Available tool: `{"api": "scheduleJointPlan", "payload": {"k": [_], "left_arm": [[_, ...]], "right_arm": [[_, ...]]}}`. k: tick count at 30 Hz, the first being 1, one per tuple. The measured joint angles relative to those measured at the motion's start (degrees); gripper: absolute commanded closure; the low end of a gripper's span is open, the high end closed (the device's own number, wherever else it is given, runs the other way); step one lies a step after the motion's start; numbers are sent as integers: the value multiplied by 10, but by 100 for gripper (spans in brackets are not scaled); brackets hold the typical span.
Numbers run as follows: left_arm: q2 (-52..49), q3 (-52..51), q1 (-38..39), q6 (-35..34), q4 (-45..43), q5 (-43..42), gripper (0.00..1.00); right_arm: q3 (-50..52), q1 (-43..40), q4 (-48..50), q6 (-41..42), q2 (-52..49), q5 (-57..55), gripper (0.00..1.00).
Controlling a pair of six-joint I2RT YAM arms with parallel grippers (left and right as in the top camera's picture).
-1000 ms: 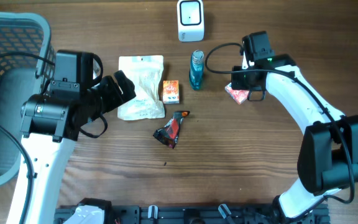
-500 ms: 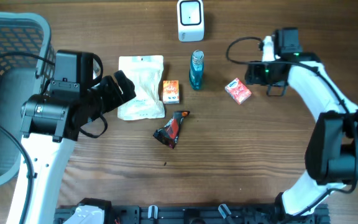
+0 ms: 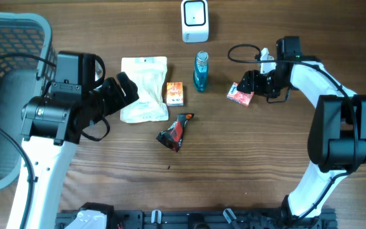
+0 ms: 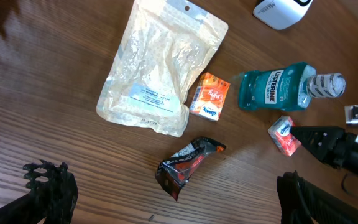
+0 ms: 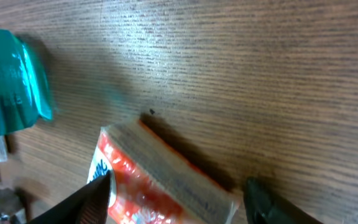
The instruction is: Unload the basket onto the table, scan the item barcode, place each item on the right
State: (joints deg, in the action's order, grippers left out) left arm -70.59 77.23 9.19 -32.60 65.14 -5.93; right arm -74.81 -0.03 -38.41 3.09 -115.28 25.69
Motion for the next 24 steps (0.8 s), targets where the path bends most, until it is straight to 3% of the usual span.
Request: {"api": "scheduleJointPlan", "payload": {"k": [5,10,17,24], "left_arm": [[0,0,0,0,0,0,0],[0,0,0,0,0,0,0],[0,0,0,0,0,0,0],[0,0,0,0,0,0,0]], "right_arm": [[-34,0,-28,12,57,-9,5],[-48,25,9,10,124,3,0],[-51,145,67,16,129,-28,0],[-115,159,16,22,138,-108,0]]}}
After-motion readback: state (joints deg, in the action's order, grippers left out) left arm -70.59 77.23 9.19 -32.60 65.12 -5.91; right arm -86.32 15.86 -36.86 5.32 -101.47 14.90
